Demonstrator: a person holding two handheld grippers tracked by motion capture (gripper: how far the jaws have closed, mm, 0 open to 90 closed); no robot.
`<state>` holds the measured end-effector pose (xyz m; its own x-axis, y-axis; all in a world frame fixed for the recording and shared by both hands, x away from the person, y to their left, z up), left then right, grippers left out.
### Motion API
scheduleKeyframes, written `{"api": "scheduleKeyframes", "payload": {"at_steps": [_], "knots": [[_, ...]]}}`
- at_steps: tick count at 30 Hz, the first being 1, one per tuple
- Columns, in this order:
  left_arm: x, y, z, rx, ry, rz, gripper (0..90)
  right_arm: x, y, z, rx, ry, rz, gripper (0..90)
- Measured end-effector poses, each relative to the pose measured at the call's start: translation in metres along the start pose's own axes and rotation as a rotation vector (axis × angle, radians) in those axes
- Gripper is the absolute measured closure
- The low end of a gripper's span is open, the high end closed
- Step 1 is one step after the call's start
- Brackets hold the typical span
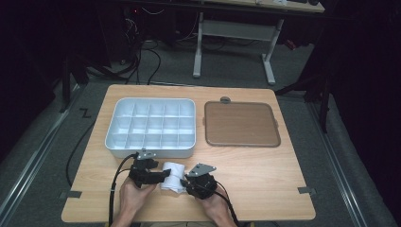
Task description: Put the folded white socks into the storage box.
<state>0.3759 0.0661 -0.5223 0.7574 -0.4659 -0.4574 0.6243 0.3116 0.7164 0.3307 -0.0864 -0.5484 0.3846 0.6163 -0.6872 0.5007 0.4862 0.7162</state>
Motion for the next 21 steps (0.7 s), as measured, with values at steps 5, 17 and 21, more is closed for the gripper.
{"api": "scheduleKeyframes", "payload": {"at_steps": [5,17,21], "knots": [[-0.007,0.008,0.001,-0.064,-0.036,0.014,30.5,-0.003,0.002,-0.002,0.002,0.002,0.016,68.8],[0.011,-0.001,0.006,-0.093,0.004,-0.061,27.4,-0.030,-0.001,0.009,0.016,-0.045,0.056,65.3],[0.015,-0.007,0.007,-0.066,0.023,-0.080,31.4,-0.044,-0.011,0.025,0.045,-0.095,0.053,65.0]]}}
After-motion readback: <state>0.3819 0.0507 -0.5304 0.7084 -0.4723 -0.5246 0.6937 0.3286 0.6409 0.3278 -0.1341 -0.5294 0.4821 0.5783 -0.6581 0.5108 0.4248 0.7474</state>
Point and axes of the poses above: each handheld gripper's, and its own axes: x roughly forward along the jaws, y roughly out of its top, z roughly to its right, the point moved 3 cm from there along x, roughly forward along the jaws, and after that the axes turned 7 degrees about y, right-handed, at the moved point
